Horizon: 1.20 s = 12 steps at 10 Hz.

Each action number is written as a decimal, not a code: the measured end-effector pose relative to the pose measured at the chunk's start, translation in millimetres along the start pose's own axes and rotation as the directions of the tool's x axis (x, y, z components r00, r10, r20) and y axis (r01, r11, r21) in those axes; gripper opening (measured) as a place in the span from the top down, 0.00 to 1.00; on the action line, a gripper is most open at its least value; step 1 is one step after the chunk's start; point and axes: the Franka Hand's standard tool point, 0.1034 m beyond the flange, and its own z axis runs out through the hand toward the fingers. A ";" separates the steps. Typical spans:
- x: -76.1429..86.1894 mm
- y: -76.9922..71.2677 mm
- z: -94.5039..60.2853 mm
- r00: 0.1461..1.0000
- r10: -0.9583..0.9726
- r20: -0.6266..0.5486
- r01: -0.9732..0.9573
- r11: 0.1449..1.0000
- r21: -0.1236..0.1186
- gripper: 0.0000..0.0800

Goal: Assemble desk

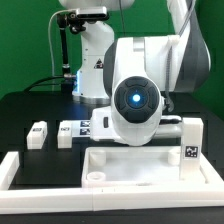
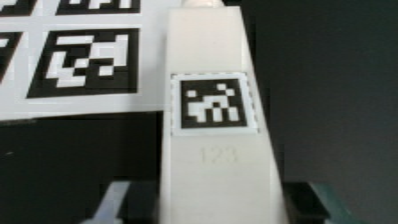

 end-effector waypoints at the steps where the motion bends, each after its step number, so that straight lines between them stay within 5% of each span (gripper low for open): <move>1: -2.0 1.6 -5.0 1.000 -0.002 0.000 0.002 1.000 -0.002 0.64; 4: -34.6 13.2 -73.8 0.997 -0.014 -0.082 0.016 1.000 0.026 0.64; 6: -42.9 16.0 -85.1 0.996 -0.018 -0.086 0.019 1.000 0.017 0.64; 7: -30.7 14.8 -90.4 0.980 -0.019 -0.196 0.021 1.000 0.010 0.64; 9: -32.8 16.4 -93.3 0.948 -0.019 -0.318 0.024 1.000 0.013 0.64; 10: -30.6 19.2 -109.5 0.923 -0.031 -0.383 0.038 0.999 0.011 0.64; 12: -44.9 36.6 -177.9 0.881 -0.067 -0.468 0.084 0.996 0.017 0.64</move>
Offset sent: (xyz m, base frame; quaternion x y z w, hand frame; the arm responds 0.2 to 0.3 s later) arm 0.0256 -0.0257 0.0769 0.0181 0.0663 -0.0189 0.9975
